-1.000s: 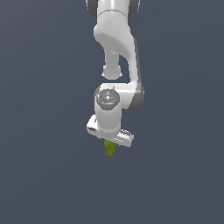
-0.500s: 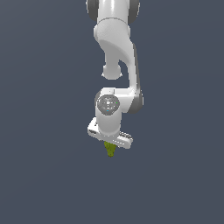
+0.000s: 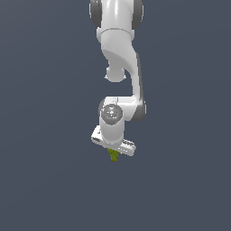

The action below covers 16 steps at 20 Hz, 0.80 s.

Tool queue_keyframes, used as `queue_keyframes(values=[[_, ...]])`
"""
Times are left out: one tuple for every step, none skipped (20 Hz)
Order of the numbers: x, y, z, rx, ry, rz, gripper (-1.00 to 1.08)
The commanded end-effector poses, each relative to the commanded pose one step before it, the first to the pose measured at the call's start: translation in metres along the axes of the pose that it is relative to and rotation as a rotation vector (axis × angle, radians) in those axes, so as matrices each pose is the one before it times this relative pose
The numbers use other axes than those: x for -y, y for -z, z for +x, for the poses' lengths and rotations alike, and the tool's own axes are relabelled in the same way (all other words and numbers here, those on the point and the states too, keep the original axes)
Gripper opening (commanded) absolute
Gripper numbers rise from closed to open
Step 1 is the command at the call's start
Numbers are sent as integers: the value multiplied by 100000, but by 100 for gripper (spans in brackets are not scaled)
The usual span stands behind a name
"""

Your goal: Pick up the object and move it to a goal position.

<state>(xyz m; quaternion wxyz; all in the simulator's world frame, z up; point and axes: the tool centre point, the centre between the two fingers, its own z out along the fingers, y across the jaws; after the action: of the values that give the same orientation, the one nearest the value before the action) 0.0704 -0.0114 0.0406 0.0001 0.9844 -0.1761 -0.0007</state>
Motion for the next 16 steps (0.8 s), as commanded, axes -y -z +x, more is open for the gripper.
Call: queue_keyframes(values=[[9,24,74,-139,-20,37,-100],[0,0,0,0,0,0,-100],[0,0,0,0,0,0,-100],[0,0,0,0,0,0,-100],[0,0,0,0,0,0,-100],[0,0,0,0,0,0,-100],[0,0,0,0,0,0,-100],[0,0,0,0,0,0,-100],[0,0,0,0,0,0,-100],[26,-20,-61,128,50,-17,-100],[40,4,-24,0,0,0,-100],[119,12,-72,0,0,0,-100],[199,21,-121,0,0,0,-100],[279,29,-168,0,0,0,-100],[357,37,-216,0,0,0,-100],[436,45,-262,0,0,0,-100]])
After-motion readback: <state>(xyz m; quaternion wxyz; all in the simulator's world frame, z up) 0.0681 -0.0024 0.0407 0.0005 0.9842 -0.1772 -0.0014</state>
